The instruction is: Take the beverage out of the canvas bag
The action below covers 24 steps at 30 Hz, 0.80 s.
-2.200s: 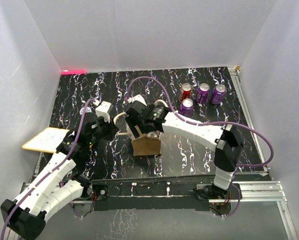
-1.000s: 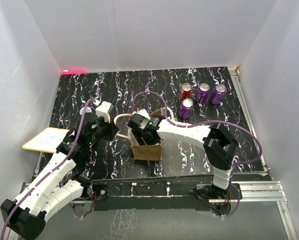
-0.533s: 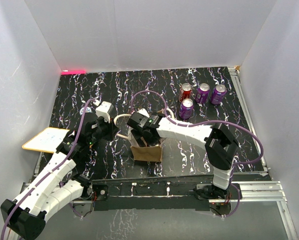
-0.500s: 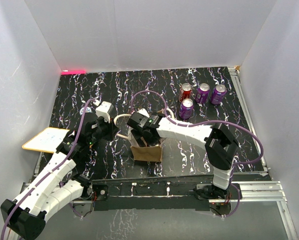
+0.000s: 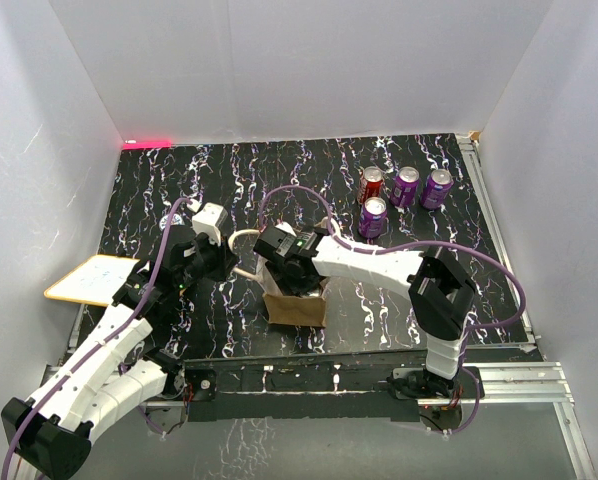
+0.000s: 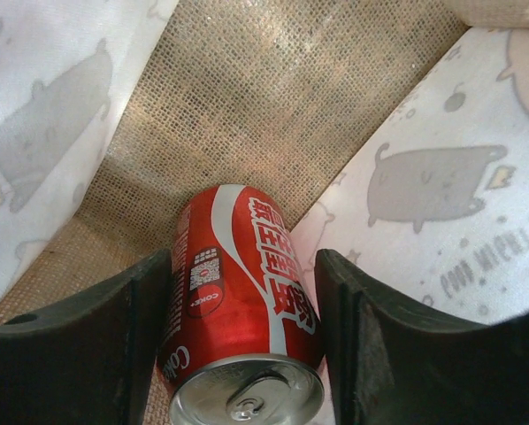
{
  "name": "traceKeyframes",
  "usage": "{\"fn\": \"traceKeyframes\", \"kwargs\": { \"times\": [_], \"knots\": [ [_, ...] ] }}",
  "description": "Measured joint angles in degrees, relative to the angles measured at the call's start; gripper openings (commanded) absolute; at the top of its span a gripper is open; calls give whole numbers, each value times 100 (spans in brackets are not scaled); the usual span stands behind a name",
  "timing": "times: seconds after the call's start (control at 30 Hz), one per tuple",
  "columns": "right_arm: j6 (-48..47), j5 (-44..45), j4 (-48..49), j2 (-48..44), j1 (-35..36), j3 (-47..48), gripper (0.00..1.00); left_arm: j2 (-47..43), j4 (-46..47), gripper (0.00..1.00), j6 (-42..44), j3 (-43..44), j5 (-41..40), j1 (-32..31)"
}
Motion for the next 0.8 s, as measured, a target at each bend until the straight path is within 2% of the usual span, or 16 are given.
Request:
{"fn": "traceKeyframes", "kwargs": {
  "times": [0.17,0.37,0.47,0.8],
  "knots": [
    [-20,-11,0,-7,0,13,28,7,0,0,0,0,-2,0],
    [-39,20,94,-164,0,11,12,7,0,0,4,0,-15,0],
    [-26,72,291,-487,0,-33,8,7,0,0,7,0,-31,0],
    [164,212,1443,-1604,-151,-385,8,7,0,0,9,0,-46,0]
  ]
}}
